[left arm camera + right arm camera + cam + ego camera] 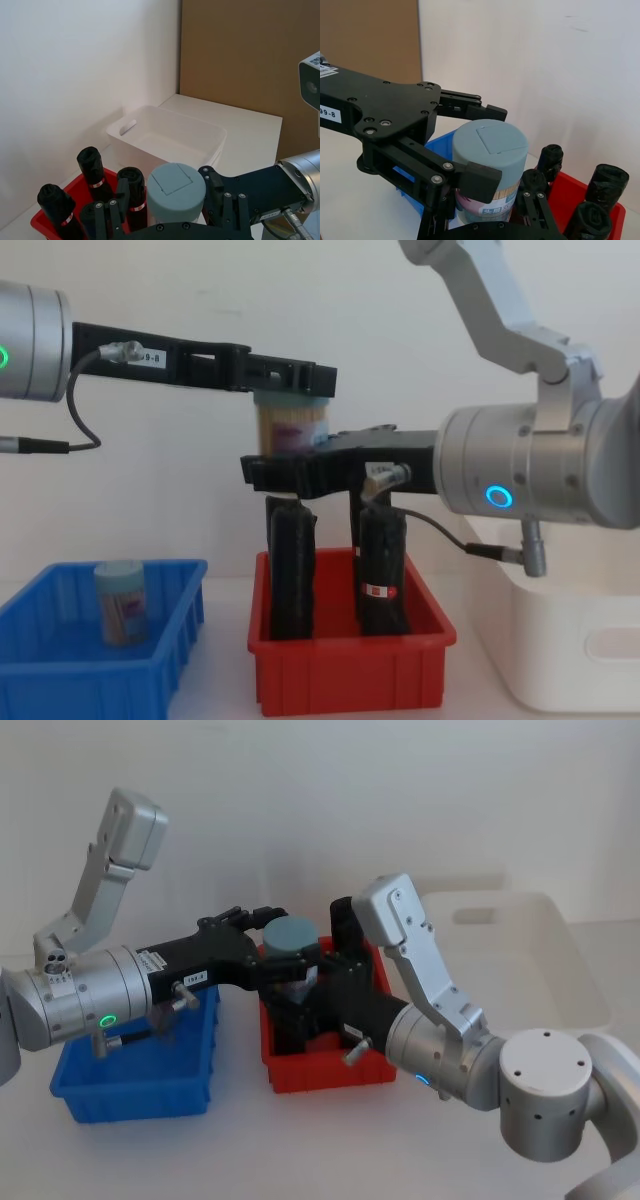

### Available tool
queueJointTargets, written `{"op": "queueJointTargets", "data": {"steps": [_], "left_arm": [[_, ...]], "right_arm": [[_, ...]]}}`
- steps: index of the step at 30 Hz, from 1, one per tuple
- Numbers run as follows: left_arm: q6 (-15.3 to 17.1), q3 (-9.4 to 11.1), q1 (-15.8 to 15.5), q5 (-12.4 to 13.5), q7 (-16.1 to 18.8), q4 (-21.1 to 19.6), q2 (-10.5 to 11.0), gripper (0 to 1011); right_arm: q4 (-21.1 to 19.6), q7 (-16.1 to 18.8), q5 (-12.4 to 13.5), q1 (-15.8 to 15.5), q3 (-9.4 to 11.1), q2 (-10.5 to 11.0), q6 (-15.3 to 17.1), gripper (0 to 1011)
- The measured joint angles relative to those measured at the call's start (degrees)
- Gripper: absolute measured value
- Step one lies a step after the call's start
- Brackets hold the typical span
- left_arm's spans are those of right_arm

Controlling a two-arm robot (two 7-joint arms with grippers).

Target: Pick the cotton swabs from the blue box and place them into the white box.

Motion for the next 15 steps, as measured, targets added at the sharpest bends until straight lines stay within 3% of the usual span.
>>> {"op": "queueJointTargets", "data": {"steps": [15], "left_arm": [[0.0,0.0,0.0,0.0,0.0,0.0,0.0,1000]], "right_arm": [[-6.1,-6.6,4.3,-5.0,2.7,4.6,0.0,647]]}}
